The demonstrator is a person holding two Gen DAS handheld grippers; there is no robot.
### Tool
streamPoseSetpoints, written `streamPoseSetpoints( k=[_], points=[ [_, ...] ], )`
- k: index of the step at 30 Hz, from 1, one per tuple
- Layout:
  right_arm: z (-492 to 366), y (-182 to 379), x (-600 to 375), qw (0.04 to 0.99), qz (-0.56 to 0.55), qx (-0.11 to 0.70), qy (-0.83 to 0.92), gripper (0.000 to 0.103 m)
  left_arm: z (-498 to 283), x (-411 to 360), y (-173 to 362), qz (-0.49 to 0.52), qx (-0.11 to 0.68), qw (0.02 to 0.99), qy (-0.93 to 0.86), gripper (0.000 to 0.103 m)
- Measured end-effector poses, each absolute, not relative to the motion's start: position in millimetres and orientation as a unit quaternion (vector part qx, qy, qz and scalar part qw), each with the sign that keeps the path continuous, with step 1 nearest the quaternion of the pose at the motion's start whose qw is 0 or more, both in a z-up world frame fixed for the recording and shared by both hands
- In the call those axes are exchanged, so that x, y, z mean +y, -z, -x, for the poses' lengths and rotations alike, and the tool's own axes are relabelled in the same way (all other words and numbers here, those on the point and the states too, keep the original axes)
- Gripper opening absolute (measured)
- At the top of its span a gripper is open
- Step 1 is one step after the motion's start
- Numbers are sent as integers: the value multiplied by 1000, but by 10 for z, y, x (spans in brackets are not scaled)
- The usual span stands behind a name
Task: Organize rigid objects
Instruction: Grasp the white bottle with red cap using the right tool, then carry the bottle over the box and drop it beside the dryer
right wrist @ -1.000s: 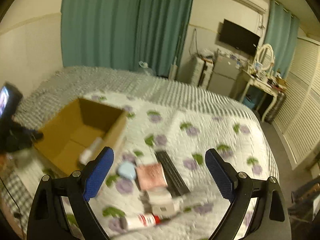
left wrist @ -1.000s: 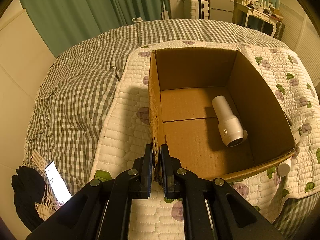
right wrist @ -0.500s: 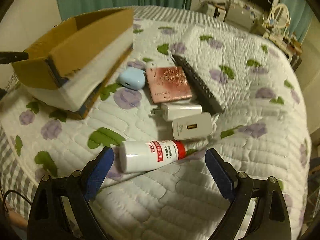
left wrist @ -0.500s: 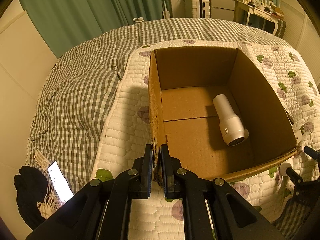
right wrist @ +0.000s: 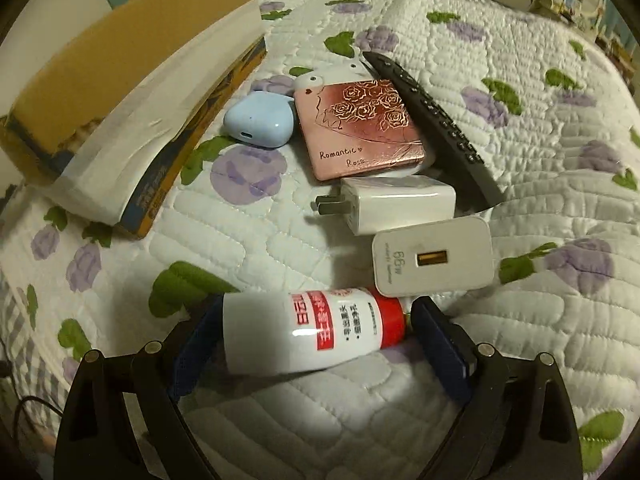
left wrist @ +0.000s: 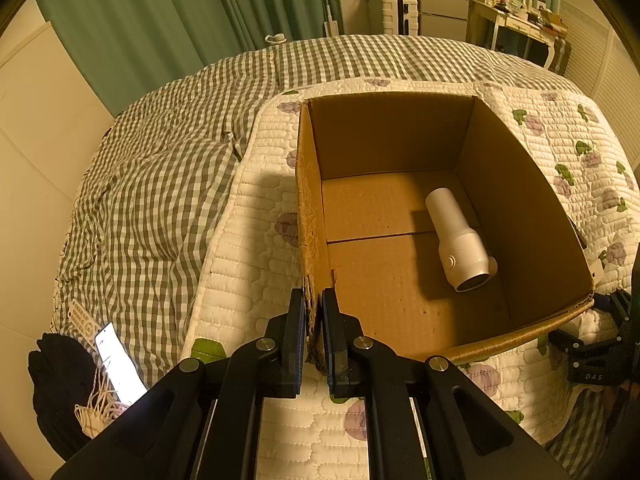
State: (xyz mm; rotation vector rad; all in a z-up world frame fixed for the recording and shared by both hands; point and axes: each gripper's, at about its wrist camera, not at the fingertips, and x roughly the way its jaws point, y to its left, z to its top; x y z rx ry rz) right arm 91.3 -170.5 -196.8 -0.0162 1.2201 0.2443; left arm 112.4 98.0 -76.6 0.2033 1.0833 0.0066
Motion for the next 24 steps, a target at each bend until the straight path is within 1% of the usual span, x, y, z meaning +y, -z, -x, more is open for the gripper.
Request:
streamPoseSetpoints(
  k=[3,9,13,19,24],
  points=[
    [-900,1953,-1692,814,4,568,-125,82,-1132,969,764,-96,515,852,-3,8],
    [-773,1843,-1639,824,18,554,-118,82,-1133,971,762,-95,516,852,-3,8],
    [-620,1663,-1602,833,19,537,-128,82,-1134,966,761,-96,515,852,-3,8],
    [-435,1111,-1427,862,31,481,-158,82,-1137,955,768,-95,516,852,-2,8],
    [-498,443,-1256,897,43,401,-181,82,-1134,952,768,-95,516,851,-2,8]
  ],
)
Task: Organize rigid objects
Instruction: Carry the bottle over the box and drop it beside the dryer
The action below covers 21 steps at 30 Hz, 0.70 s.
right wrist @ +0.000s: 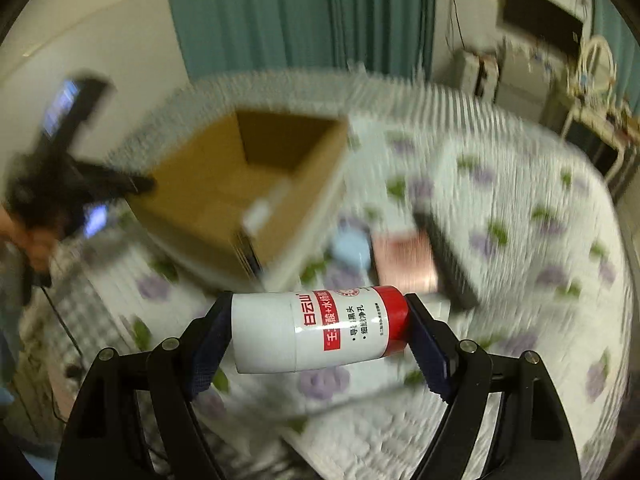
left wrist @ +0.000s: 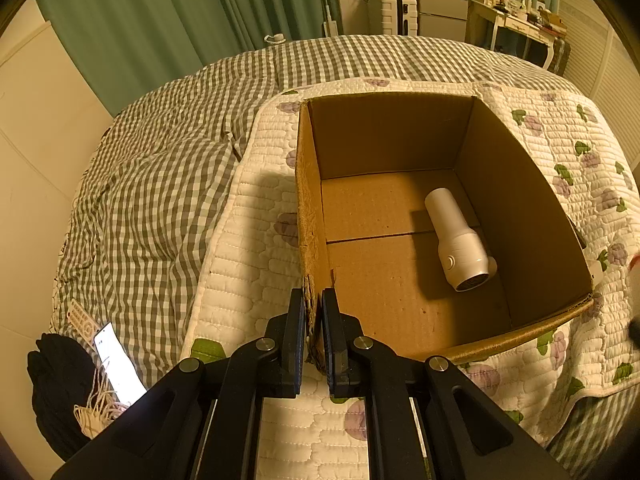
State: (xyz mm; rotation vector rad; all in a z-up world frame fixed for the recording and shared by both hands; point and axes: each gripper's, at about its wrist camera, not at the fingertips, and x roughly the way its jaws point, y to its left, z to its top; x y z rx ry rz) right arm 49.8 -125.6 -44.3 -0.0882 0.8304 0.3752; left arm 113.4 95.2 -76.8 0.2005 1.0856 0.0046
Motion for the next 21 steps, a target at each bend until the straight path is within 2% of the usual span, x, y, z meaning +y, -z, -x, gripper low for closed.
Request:
streamPoseSetpoints(
  k=[5,9,16,21],
  points=[
    [-728,0,-1006,919,66,338,-192,82,-1133,947,769,-94,516,852,-2,8],
    [-924,-111,-787,922,66,320,-207,82,-1147,958,765,-87,516,852,-1,8],
    [-1290,76,-367,915,88,331,-213,82,-1158,989,755,-81,518,852,2,8],
    [-1520,443,-141,902,118,361,-206,81,-1155,993,758,-79,519,851,3,8]
  ],
)
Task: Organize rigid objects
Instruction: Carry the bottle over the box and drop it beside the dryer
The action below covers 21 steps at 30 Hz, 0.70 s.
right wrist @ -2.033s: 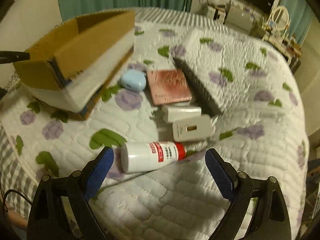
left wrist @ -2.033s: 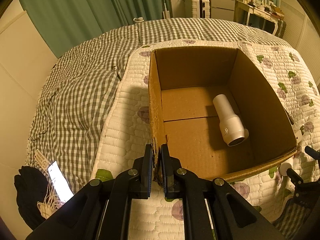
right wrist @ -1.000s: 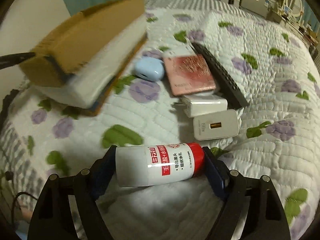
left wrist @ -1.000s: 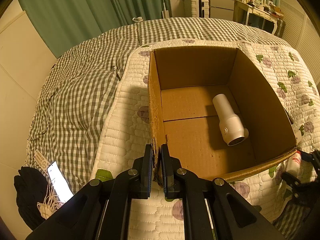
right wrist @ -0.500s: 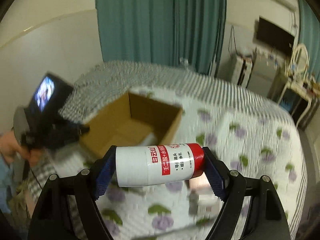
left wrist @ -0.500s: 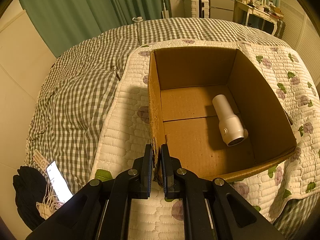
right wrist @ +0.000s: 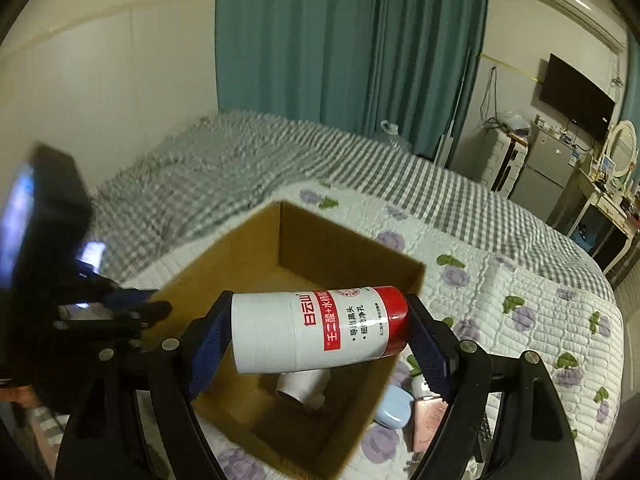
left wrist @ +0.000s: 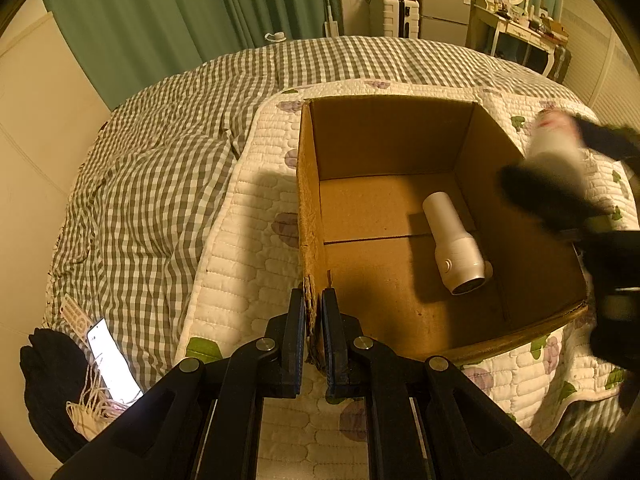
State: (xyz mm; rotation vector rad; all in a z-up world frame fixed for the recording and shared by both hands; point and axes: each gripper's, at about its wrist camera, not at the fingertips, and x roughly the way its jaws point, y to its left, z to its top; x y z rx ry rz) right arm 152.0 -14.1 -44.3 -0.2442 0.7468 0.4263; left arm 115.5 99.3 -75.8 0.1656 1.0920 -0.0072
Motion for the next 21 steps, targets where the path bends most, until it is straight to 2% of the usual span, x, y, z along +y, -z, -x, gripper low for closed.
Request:
streamPoseSetpoints(
  k=[7,14,16,21],
  points=[
    [-1683,848,-66,882,135,404,-205,81,-1161,999,758,-78,519,851,6,8],
    [-1668,890,-29,874,140,412,-218,82,-1177,997,780,-79,520,850,6,8],
    [-1631,847,-48,878,134,405,-218,95,-1178,1001,786,-79,521,850,6,8],
    [-1536,533,-287,898,98,376,-206,97,-1191,1003,801,-80,522,849,5,8]
  ],
)
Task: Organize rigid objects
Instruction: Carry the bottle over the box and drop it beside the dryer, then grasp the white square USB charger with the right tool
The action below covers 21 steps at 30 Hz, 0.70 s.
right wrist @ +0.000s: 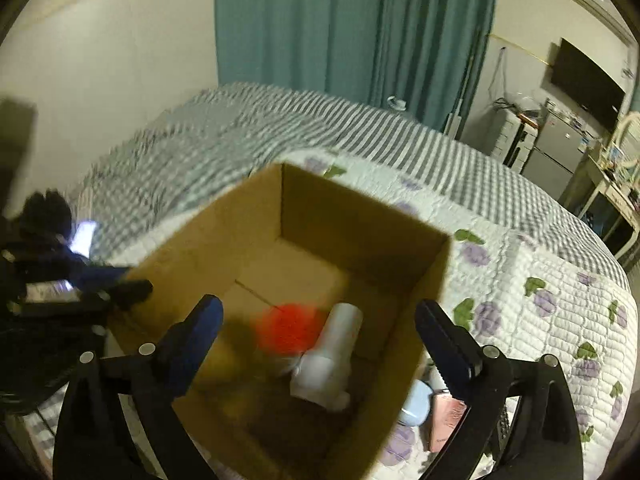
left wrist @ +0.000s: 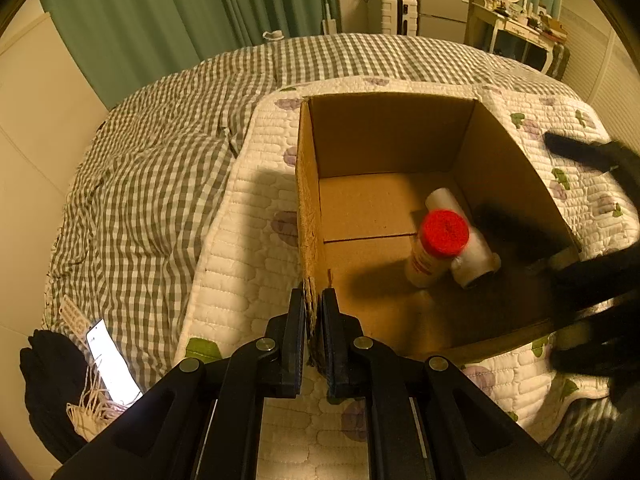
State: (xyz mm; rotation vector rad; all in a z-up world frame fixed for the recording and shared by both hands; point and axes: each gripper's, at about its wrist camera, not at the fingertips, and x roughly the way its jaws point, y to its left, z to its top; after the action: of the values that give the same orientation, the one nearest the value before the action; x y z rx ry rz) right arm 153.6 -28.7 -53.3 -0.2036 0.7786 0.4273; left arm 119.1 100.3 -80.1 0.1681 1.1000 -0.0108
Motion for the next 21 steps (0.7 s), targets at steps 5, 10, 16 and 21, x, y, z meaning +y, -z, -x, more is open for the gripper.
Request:
streamPoseSetpoints(
  k=[5,10,16,21],
  points=[
    [-1398,115,-717,922,92,340,-164,98,-1184,1009,797,-82,522,849,5,8],
    [-1261,-76,-1220,935,89,323,-115,98,-1174,1014,796,-82,522,849,4,8],
    [-1137,262,-1716,929,82,356,-60,98,-1168,989,788,-88,523,848,0,8],
    [-1048,892,-1946,901,92,423,-26,98,-1172,966,788,-91,523,847,-5,8]
  ],
)
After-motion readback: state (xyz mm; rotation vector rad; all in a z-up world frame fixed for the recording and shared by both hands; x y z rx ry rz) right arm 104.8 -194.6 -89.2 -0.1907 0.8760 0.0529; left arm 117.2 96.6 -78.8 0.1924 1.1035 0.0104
